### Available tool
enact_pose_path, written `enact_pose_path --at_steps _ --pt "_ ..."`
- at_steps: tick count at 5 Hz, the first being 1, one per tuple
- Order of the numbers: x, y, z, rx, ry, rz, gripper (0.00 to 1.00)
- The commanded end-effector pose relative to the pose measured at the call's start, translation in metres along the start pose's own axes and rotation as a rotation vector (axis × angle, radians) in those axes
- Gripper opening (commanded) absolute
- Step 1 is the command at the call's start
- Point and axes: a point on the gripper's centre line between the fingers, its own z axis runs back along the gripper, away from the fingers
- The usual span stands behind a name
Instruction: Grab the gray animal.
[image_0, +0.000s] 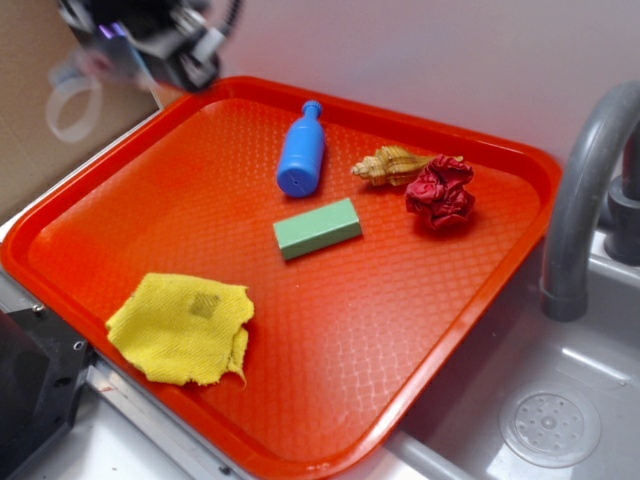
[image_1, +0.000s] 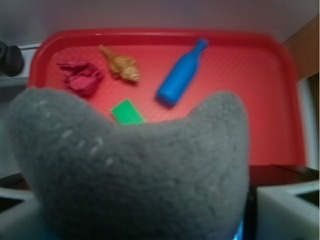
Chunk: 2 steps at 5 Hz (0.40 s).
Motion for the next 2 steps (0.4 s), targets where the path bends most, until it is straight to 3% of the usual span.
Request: enact_pose_path --at_steps 1,2 --pt "0.0367 0.0136 0.0420 -0.076 -0.114 -0.040 0.00" --pt "0.0429 0.0200 0.0374 -0.133 -0.093 0.016 0.00"
